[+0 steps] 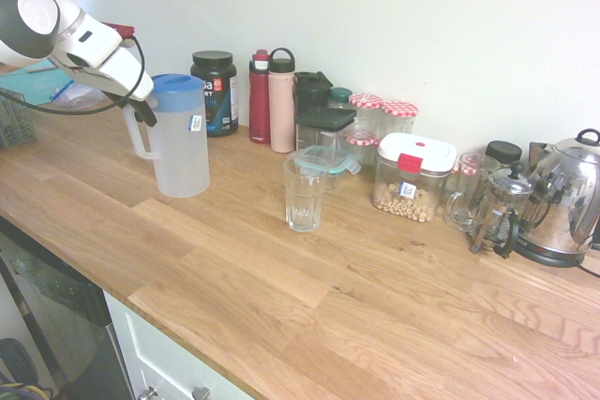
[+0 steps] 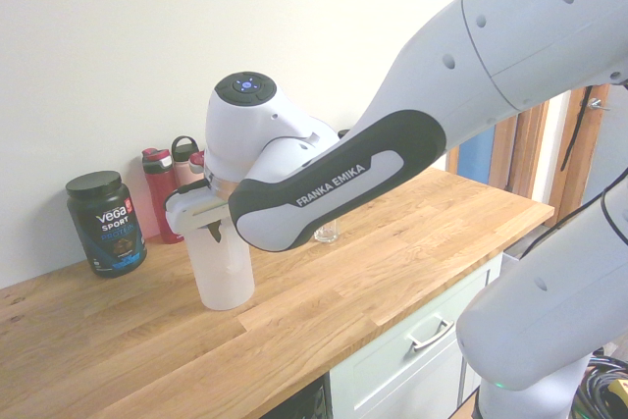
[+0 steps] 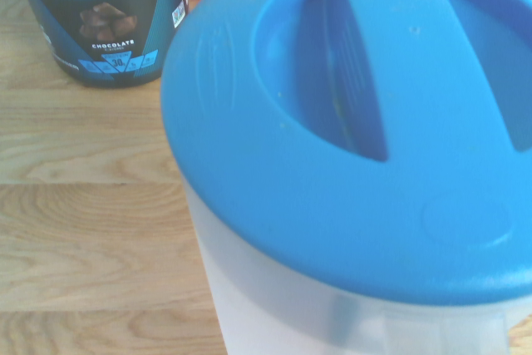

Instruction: Pour me some water

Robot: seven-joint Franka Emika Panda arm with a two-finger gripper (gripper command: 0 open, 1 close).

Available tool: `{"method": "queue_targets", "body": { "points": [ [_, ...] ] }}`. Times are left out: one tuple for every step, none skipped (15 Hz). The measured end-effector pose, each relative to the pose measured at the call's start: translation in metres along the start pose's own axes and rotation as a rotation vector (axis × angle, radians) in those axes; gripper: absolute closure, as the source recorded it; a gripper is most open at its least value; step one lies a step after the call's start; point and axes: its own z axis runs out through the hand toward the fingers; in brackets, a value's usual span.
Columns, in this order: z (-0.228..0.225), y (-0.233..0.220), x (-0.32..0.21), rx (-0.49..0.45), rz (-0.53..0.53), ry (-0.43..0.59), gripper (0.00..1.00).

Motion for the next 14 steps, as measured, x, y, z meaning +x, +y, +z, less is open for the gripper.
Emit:
{"method": "queue_targets", "body": {
  "points": [
    [0.0, 0.001, 0.0, -0.001, 0.001, -0.001, 1.0],
    [0.0, 0.002, 0.002, -0.002, 0.005, -0.002, 1.0],
    [0.001, 0.003, 0.004, -0.004, 0.01, -0.003, 1.0],
    [0.001, 0.004, 0.006, -0.005, 0.014, -0.003, 1.0],
    [0.001, 0.006, 0.008, -0.006, 0.017, -0.003, 1.0],
    [0.001, 0.007, 0.008, -0.006, 0.017, -0.002, 1.0],
    [-0.001, 0.009, 0.009, -0.006, 0.015, -0.001, 1.0],
    [-0.004, 0.013, 0.01, -0.01, 0.008, -0.003, 1.0],
    [-0.012, 0.017, 0.012, -0.009, 0.0, -0.009, 1.0],
    [-0.024, 0.023, 0.015, -0.005, -0.007, -0.013, 1.0],
    [-0.039, 0.031, 0.019, -0.003, -0.017, -0.018, 1.0],
    [-0.056, 0.038, 0.022, 0.002, -0.028, -0.022, 1.0],
    [-0.074, 0.048, 0.025, 0.004, -0.045, -0.029, 1.0],
    [-0.09, 0.059, 0.029, -0.003, -0.067, -0.044, 1.0]
  ]
}}
